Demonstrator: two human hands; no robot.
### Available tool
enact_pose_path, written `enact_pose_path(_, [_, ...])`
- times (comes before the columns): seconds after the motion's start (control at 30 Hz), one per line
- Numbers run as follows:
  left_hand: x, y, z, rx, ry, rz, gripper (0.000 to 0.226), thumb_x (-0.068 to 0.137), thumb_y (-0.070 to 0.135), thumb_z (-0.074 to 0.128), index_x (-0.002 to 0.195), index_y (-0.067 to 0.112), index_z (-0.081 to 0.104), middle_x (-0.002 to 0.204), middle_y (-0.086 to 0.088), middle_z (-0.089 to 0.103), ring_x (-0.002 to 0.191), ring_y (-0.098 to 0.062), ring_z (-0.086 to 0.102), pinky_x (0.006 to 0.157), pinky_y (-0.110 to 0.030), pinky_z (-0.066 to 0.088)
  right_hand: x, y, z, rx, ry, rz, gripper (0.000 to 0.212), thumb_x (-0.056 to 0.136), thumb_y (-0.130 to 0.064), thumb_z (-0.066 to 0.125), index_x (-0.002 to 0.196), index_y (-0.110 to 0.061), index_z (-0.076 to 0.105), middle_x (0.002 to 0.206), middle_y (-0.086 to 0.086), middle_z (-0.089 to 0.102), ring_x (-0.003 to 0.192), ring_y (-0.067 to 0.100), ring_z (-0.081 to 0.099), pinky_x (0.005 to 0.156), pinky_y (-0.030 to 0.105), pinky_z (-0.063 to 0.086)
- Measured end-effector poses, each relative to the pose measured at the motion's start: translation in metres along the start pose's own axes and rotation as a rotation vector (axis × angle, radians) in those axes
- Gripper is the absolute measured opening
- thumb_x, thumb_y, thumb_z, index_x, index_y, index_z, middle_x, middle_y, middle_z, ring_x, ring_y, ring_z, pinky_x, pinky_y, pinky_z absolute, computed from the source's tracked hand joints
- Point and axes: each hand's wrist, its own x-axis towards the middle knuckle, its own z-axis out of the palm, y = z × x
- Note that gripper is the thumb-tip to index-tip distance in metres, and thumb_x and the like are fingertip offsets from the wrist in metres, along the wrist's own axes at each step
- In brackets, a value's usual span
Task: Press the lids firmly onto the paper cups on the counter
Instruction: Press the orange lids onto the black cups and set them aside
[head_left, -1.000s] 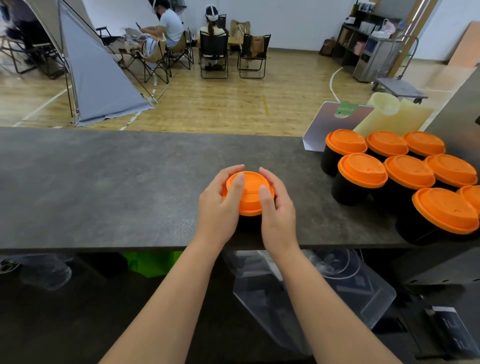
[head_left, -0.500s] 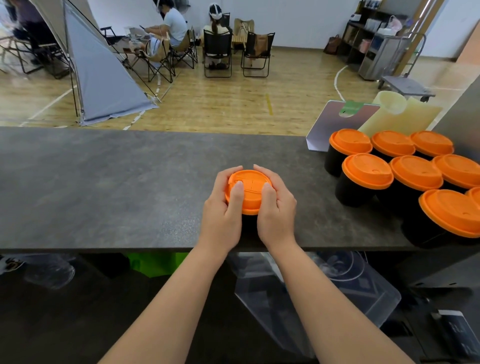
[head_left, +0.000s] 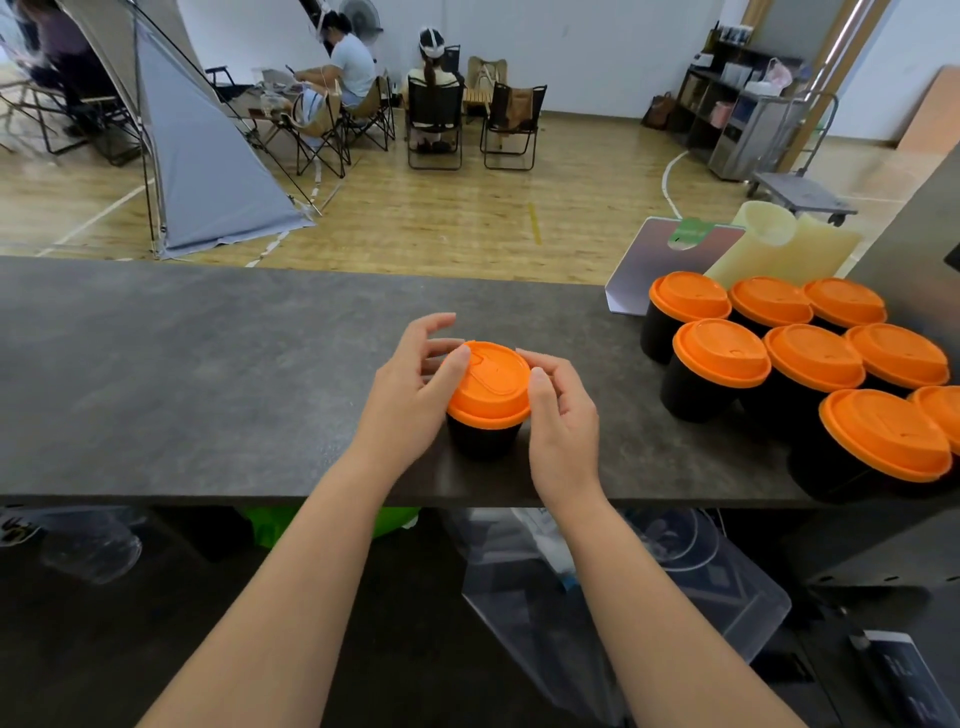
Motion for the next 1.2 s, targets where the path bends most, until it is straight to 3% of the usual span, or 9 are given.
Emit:
enact_pose_path(0.1, [0.003,0.009,-0.001,0.105,0.199,0.032,0.011,0.096,0.033,0.064,0.095,0.027,0.072,0.088,0.011,0.073,0.085,-0.004,0.068,0.082,-0.032,0.058,0.0,0.0,0.0,-0.032,0.037,0.008,0.015,0.1,-0.027,0.052,0.111,-0.019,0.059,0.099,-0.006,0.066,0.091,0.003,0.063,0.076,0.014,0.048])
enact_pose_path(0.2, [-0.005,0.018,0.006,0.113,0.273,0.029,0.029,0.101,0.04,0.053,0.079,0.034,0.071,0.069,0.011,0.069,0.068,0.003,0.064,0.066,-0.015,0.05,0.002,0.0,0.003,-0.06,0.015,0.042,0.027,0.096,-0.04,0.046,0.121,-0.031,0.052,0.109,-0.003,0.059,0.099,0.005,0.059,0.076,0.013,0.045])
enact_pose_path(0.27, [-0.013,0.022,0.014,0.041,0.25,-0.018,0.034,0.105,0.041,0.043,0.089,0.035,0.072,0.077,0.014,0.071,0.076,0.007,0.064,0.067,-0.009,0.047,0.002,0.002,0.007,-0.045,-0.01,0.041,0.038,0.094,-0.046,0.039,0.127,-0.035,0.051,0.122,-0.001,0.056,0.109,0.008,0.057,0.083,0.015,0.045])
enact_pose_path(0.33, [-0.022,0.019,0.024,-0.011,0.193,-0.048,0.032,0.105,0.042,0.039,0.117,0.032,0.068,0.103,0.015,0.069,0.094,0.002,0.064,0.074,-0.008,0.047,-0.003,0.005,0.013,-0.019,-0.043,0.02,0.037,0.098,-0.048,0.031,0.131,-0.044,0.047,0.131,-0.007,0.054,0.117,0.005,0.054,0.095,0.021,0.046])
enact_pose_path(0.43, [-0.032,0.004,0.036,-0.024,0.152,-0.004,0.041,0.1,0.054,0.04,0.137,0.037,0.047,0.124,0.019,0.056,0.109,-0.001,0.058,0.081,-0.012,0.047,-0.008,0.006,0.02,0.001,-0.054,0.009,0.036,0.1,-0.048,0.024,0.133,-0.048,0.038,0.127,-0.022,0.05,0.115,-0.009,0.052,0.093,0.01,0.046])
enact_pose_path(0.6, [-0.032,-0.014,0.039,-0.032,0.182,0.092,0.059,0.091,0.075,0.03,0.138,0.04,0.039,0.125,0.03,0.052,0.112,0.003,0.057,0.086,-0.016,0.052,-0.004,0.01,0.021,0.007,-0.046,-0.027,0.041,0.099,-0.049,0.023,0.134,-0.037,0.04,0.122,-0.023,0.052,0.109,-0.015,0.052,0.086,0.004,0.044])
enact_pose_path(0.7, [-0.031,-0.015,0.041,-0.026,0.206,0.12,0.036,0.102,0.057,0.024,0.132,0.047,0.04,0.122,0.034,0.054,0.113,0.0,0.059,0.091,-0.023,0.053,-0.003,0.014,0.021,0.004,-0.06,-0.031,0.04,0.101,-0.041,0.023,0.136,-0.032,0.041,0.124,-0.019,0.053,0.109,-0.016,0.052,0.086,0.002,0.042])
enact_pose_path(0.8, [-0.029,-0.015,0.041,-0.059,0.207,0.136,0.033,0.106,0.036,0.023,0.132,0.039,0.042,0.122,0.031,0.055,0.114,-0.001,0.059,0.093,-0.023,0.051,-0.002,0.016,0.019,-0.002,-0.067,-0.045,0.043,0.102,-0.037,0.023,0.139,-0.026,0.043,0.128,-0.011,0.053,0.109,-0.017,0.051,0.086,0.0,0.039])
enact_pose_path(1.2, [-0.025,-0.019,0.041,-0.097,0.221,0.118,0.036,0.105,0.028,0.021,0.133,0.022,0.043,0.127,0.012,0.057,0.116,-0.008,0.059,0.095,-0.028,0.05,0.0,0.027,0.014,0.053,-0.169,-0.062,0.043,0.104,-0.039,0.022,0.143,-0.029,0.037,0.132,-0.013,0.051,0.112,-0.013,0.051,0.087,0.001,0.04])
